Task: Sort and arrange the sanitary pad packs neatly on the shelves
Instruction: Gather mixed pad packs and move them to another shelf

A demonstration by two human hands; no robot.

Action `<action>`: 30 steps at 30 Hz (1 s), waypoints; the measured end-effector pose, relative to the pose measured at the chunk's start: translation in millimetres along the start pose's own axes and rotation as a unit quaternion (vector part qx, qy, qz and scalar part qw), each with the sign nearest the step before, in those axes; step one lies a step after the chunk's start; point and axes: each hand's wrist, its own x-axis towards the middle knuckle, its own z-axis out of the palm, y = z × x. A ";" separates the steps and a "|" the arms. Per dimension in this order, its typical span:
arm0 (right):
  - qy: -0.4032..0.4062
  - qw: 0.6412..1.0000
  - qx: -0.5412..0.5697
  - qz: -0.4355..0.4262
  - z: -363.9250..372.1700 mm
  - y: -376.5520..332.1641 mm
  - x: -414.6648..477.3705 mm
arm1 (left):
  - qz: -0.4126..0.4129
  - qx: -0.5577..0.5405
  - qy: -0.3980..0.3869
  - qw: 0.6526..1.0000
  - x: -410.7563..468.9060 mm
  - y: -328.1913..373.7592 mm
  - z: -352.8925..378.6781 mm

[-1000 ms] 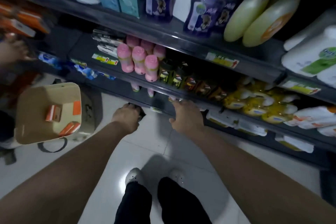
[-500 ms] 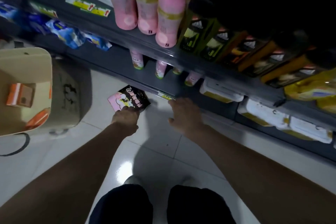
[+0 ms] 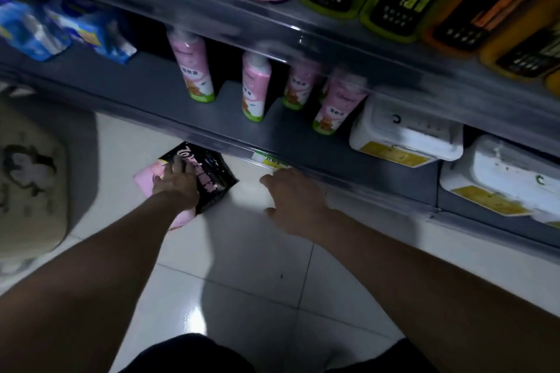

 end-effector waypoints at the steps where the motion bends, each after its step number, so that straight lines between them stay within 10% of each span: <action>1: 0.002 1.000 0.001 -0.001 3.8 1.4 3.9 | -0.018 0.007 -0.002 1.000 7.5 -0.3 3.7; 10: 0.003 1.000 0.012 -0.006 19.7 3.9 9.8 | -0.074 -0.049 -0.011 0.996 15.0 8.5 19.2; 30: -0.055 0.993 0.087 0.064 -118.4 4.6 -142.1 | 0.110 -0.352 -0.091 0.925 -193.3 41.2 -139.6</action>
